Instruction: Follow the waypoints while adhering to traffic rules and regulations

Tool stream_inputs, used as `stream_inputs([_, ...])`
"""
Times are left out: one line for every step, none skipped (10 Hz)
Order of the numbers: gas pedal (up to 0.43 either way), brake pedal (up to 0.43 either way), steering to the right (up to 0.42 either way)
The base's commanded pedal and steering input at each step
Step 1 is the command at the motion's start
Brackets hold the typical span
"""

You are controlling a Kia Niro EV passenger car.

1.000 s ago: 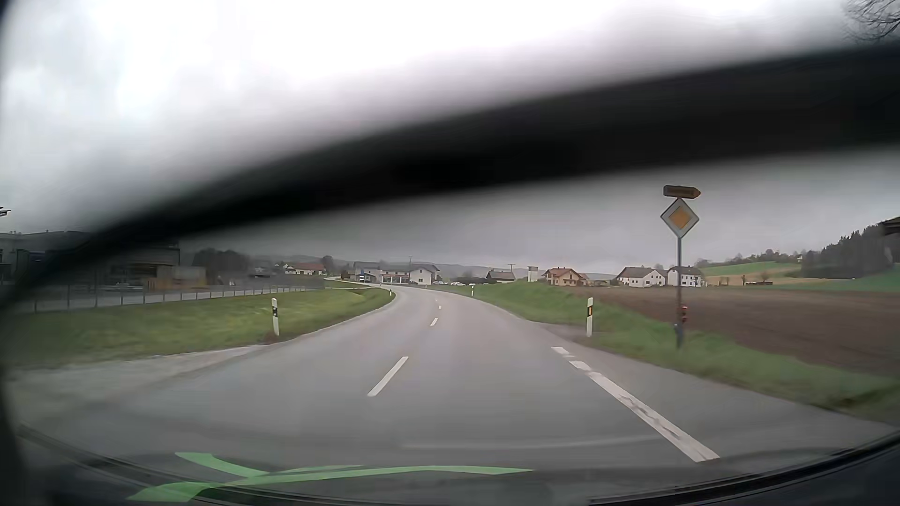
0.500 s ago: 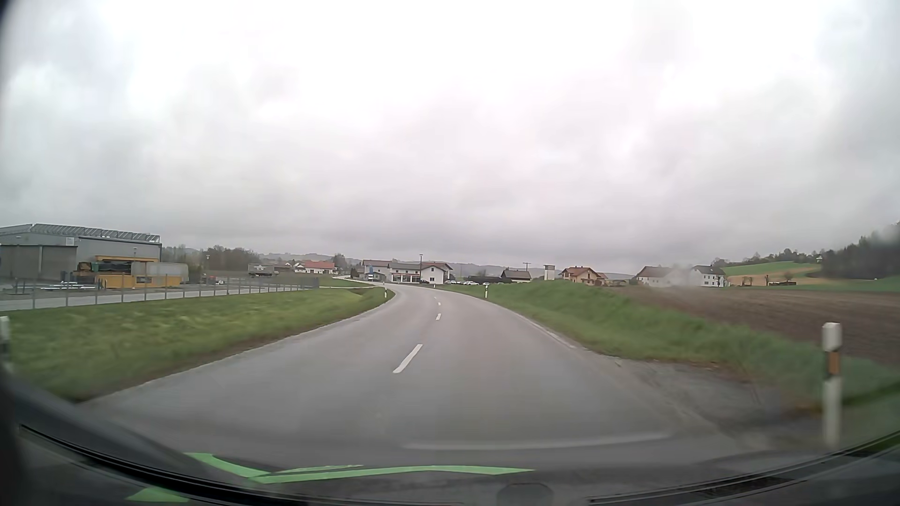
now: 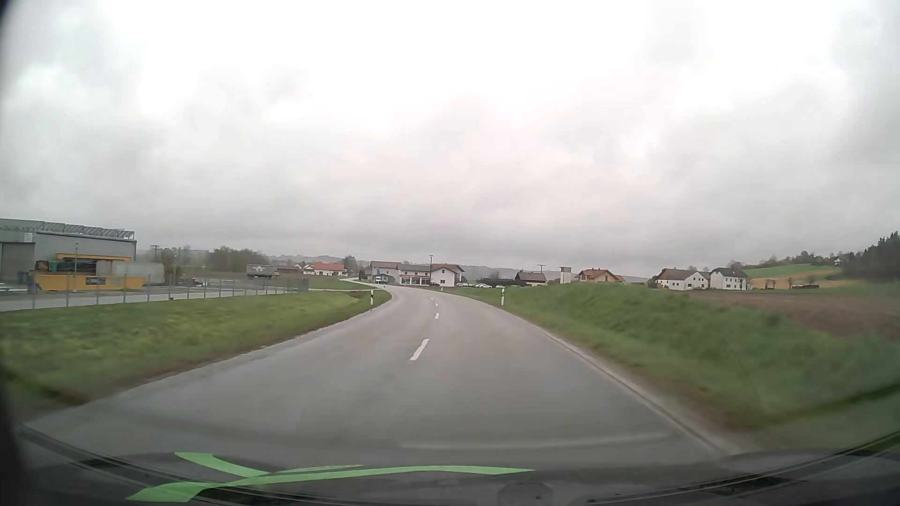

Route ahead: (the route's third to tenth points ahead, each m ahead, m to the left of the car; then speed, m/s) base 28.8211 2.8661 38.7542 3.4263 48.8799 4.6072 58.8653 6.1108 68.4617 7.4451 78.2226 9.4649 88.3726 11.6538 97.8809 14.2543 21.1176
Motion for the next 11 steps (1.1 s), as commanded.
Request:
stream_inputs([0.138,0.0,-0.012])
stream_inputs([0.138,0.0,-0.012])
stream_inputs([0.138,0.0,-0.012])
stream_inputs([0.138,0.0,-0.012])
stream_inputs([0.13,0.0,-0.012])
stream_inputs([0.118,0.0,-0.012])
stream_inputs([0.118,0.0,-0.012])
stream_inputs([0.118,0.0,-0.014])
stream_inputs([0.13,0.0,-0.014])
stream_inputs([0.138,0.0,-0.014])
stream_inputs([0.138,0.0,-0.014])
